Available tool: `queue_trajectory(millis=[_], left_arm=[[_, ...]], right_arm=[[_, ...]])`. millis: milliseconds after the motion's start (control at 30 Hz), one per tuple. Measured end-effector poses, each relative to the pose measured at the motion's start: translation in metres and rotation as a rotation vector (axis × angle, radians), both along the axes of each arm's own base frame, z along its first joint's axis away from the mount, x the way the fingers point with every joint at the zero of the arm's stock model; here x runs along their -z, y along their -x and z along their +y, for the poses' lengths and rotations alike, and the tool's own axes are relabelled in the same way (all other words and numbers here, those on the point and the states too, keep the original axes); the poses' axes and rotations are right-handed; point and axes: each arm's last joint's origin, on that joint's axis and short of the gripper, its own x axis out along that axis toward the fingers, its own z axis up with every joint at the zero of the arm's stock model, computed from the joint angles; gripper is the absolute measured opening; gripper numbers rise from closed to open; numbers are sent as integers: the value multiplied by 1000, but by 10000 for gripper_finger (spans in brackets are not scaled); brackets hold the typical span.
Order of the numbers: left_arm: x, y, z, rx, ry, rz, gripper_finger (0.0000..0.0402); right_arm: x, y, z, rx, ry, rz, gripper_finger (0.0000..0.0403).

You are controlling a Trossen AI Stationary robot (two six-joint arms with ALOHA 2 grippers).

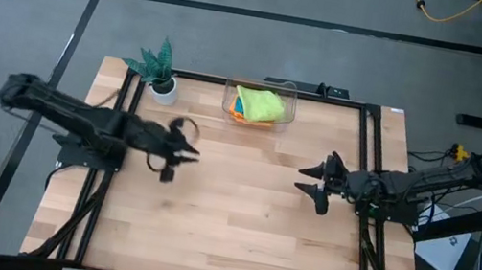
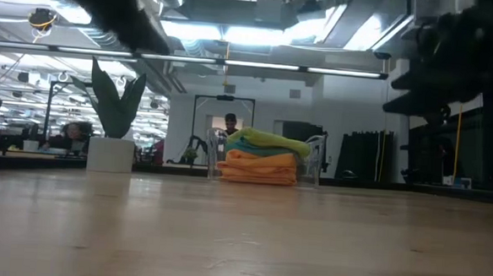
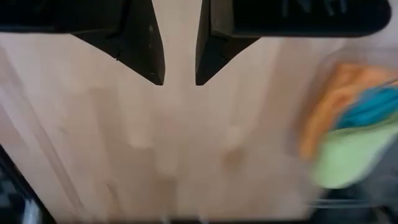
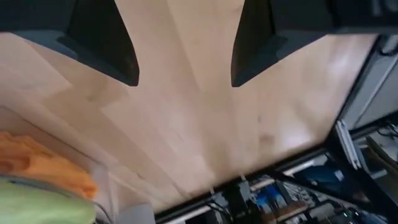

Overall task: Fold microfiber towels
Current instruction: Return to Home Position

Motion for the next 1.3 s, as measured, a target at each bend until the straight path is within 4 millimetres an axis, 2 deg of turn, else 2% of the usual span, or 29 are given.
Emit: queue_trajectory(millis=[100, 233, 467, 600, 667, 867, 1067, 1300], left_arm=[[15, 25, 20, -72, 17, -133, 82], [36, 53, 35, -91, 31, -232, 82], [76, 81, 40, -126, 82, -359, 82], [92, 88, 39, -114, 84, -414, 82], [101, 91, 37, -113, 106, -402, 82], [102, 91, 34, -85, 120, -385, 82], [102, 91, 33, -91, 109, -382, 82], [102, 91, 33, -91, 108, -382, 82]], right_arm=[[5, 1, -1, -10, 44, 26, 256], [4, 2, -2, -51, 246, 45, 256], [4, 1, -5, 25, 223, 42, 256], [8, 2, -7, 9, 240, 74, 256], [18, 5, -10, 30, 255, 115, 256], [47, 19, -17, 78, 182, 87, 256], [36, 20, -17, -14, 205, -1, 256], [26, 28, -19, -33, 292, -78, 256]])
